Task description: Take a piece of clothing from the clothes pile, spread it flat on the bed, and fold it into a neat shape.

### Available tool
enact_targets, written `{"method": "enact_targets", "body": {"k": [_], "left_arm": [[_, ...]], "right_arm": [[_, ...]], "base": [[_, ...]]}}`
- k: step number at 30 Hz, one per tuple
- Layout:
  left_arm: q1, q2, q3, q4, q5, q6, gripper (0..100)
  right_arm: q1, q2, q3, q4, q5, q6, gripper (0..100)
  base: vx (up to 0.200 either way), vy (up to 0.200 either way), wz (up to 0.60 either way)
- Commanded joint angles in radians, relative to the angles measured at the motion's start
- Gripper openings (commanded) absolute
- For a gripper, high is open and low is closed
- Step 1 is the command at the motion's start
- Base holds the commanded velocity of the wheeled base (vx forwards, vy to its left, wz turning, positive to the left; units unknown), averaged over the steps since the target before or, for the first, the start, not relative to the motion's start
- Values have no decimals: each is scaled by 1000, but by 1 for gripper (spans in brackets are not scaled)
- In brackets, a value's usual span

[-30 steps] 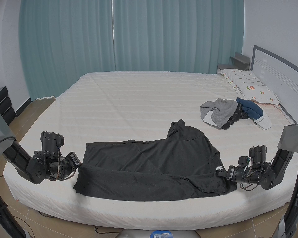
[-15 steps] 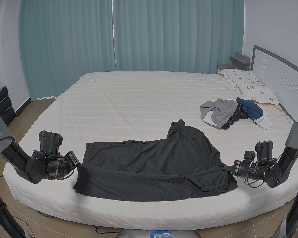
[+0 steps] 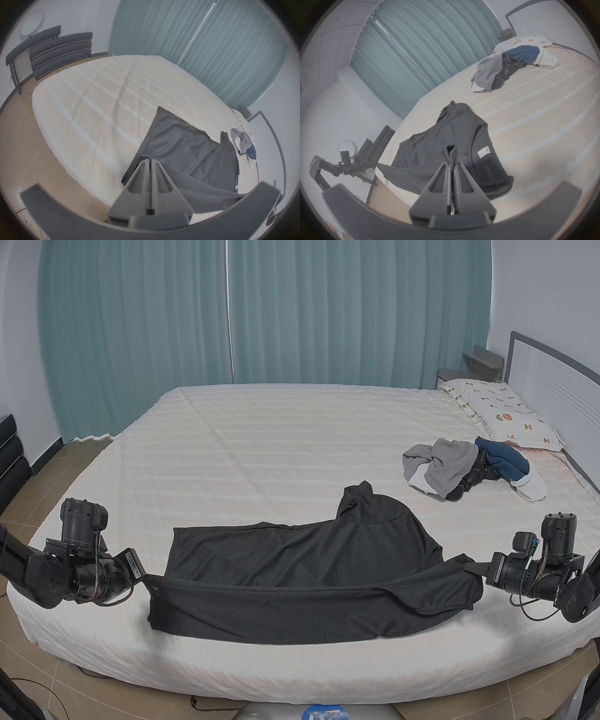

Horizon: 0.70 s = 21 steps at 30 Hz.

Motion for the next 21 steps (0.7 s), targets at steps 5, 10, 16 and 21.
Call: {"method": "enact_targets", "body": {"k": [5,10,16,21], "left_arm": [[1,-85,3,52,1,28,0],[-1,-101,3,112,1,63,0],[1,-108,7,134,3,91,0],[5,-121,17,163,5,128,0]], "right_arm": [[-10,-119,7,108,-2,-60,0],[-38,-187,-2,233,-2,-132,0],[-45,-210,-5,296,-2,-189,0],[-59,-219,-8,355,-3,-233,0]], "base": [[0,0,0],[0,0,0],[0,0,0],[0,0,0]]}}
